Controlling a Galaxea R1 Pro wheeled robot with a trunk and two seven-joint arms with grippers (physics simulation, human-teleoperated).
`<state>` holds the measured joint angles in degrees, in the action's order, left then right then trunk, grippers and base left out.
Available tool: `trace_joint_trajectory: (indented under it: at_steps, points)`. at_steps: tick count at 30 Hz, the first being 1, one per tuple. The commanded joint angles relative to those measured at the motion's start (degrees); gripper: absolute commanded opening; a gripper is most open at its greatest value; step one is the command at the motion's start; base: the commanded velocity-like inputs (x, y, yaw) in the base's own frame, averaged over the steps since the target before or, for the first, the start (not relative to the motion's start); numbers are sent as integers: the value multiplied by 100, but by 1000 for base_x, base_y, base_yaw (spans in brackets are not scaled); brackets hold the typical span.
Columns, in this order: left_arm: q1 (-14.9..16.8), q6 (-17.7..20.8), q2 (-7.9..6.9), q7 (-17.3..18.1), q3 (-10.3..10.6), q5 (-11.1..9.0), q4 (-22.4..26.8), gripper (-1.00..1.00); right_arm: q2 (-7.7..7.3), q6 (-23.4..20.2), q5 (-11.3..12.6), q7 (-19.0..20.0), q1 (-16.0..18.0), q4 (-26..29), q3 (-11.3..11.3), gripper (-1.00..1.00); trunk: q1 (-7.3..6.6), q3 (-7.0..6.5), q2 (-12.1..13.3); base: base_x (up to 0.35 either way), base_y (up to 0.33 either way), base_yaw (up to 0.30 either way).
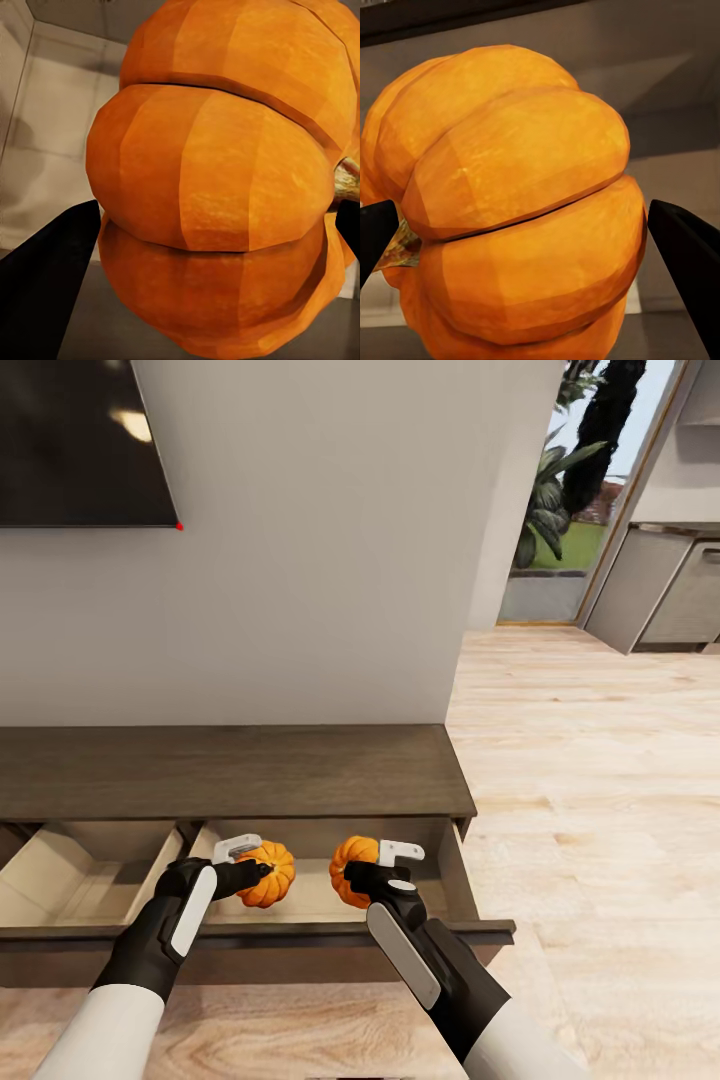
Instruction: Place each of the two pumpkins and all three candles from the living room inside a cabinet in the living room (use any cabinet), then make sure every cabinet is closed, and position the cauldron so it is next to a table in the living room.
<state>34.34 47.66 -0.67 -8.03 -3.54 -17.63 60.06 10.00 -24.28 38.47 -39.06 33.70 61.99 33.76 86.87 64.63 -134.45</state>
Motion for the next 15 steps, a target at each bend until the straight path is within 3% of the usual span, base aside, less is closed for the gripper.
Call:
trace_joint_trajectory:
  at_steps: [1,12,15]
  points:
    - [2,24,1,-50,1,-65,6,-100,0,-15,29,-40,5,6,8,-100,0,5,-2,161,0,0]
    - [2,27,5,-50,2,-65,6,-100,0,-38,24,-40,5,6,0,-100,0,5,-2,74,-12,0]
    - [2,25,5,-50,2,-65,6,-100,0,-69,17,-51,9,0,-16,-100,66,59,-122,2,-1,0]
